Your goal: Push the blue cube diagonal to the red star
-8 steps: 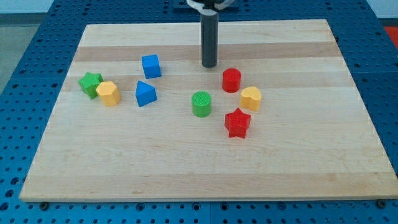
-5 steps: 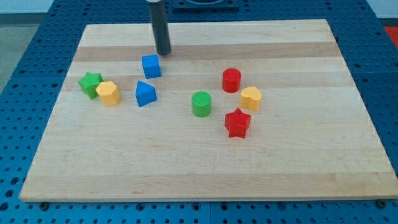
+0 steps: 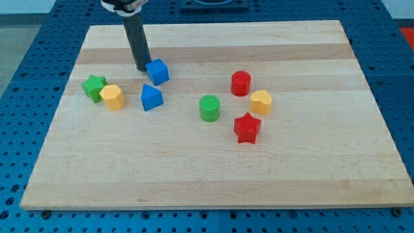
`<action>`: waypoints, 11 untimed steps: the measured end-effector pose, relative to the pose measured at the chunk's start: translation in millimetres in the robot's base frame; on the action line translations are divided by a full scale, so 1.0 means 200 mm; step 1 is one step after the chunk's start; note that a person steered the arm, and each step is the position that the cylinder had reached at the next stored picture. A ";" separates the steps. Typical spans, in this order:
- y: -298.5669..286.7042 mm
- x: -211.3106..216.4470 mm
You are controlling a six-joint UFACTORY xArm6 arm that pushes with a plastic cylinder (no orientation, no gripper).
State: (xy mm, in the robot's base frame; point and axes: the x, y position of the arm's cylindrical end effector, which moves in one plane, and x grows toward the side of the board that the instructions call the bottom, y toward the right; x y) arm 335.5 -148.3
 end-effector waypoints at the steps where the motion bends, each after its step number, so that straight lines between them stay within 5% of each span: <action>1: 0.01 0.02; 3: -0.04 0.08; 8: 0.47 0.08; 11: 0.27 0.15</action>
State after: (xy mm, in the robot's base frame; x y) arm 365.2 -94.8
